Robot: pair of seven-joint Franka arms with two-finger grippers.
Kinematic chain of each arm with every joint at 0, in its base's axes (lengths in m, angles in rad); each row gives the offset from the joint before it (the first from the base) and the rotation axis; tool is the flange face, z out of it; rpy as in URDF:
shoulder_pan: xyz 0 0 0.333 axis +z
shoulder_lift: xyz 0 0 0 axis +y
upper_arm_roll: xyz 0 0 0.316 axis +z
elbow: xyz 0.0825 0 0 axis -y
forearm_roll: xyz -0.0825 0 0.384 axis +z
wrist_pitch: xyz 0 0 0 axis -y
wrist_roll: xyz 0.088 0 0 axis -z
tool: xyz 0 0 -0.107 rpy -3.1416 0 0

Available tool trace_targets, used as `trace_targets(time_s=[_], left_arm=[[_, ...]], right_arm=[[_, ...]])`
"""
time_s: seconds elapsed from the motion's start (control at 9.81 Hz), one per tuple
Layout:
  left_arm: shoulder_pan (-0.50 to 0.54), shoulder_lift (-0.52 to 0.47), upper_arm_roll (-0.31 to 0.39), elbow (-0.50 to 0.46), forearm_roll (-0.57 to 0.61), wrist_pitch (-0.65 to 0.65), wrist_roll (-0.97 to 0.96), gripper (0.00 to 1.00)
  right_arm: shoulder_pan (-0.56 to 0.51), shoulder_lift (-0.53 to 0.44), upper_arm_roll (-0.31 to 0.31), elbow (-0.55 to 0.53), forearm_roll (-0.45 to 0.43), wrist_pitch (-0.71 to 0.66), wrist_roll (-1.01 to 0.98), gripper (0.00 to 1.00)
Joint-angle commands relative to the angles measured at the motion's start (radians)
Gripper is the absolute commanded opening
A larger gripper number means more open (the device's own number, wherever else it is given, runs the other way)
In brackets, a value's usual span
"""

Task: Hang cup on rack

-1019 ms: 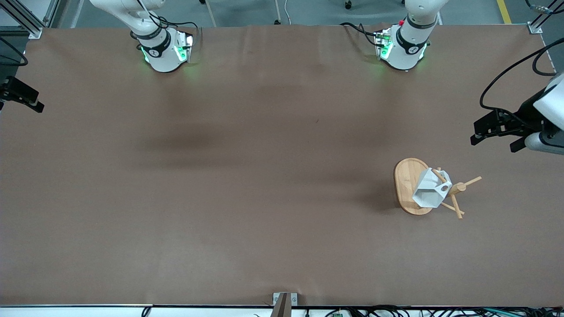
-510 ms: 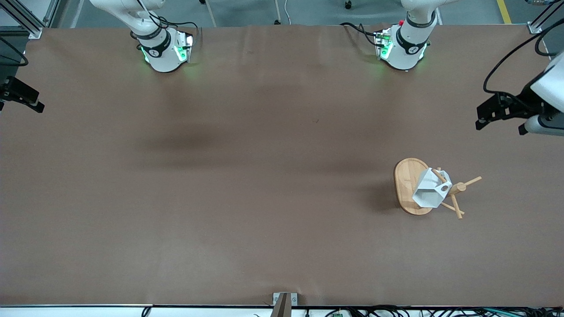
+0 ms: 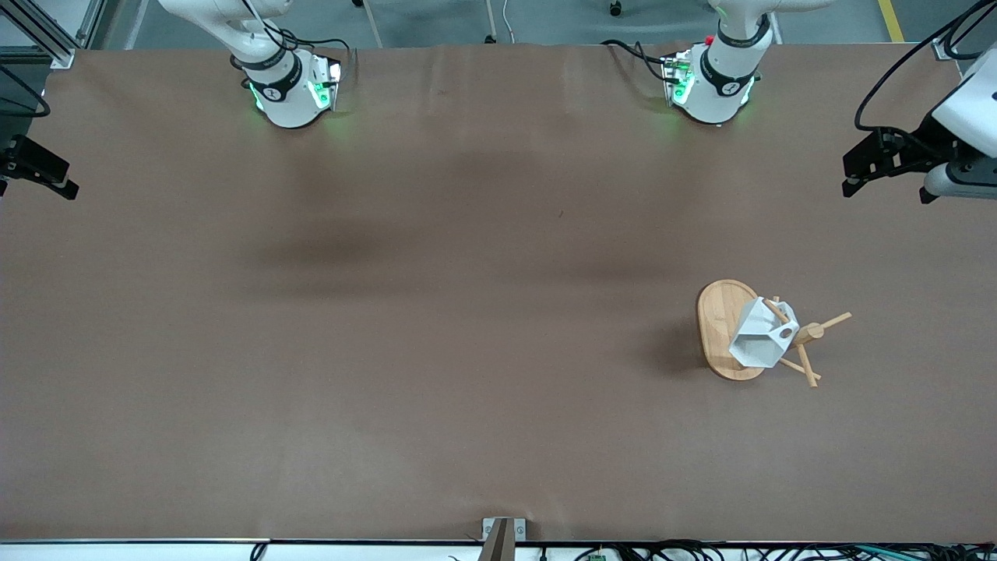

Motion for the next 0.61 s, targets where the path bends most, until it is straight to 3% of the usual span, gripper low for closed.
trace_targets(time_s=[0.0, 0.51], left_arm=[[-0.002, -0.049, -0.008, -0.098, 0.002, 0.009, -0.014, 1.0], [0.03, -0.05, -0.049, -0.08, 0.005, 0.004, 0.007, 1.0]], right_arm=[[0.006, 0.001, -0.002, 0.005, 0.0, -0.004, 0.008, 1.0], [0.005, 0.001, -0.002, 0.005, 0.002, -0.004, 0.008, 1.0]])
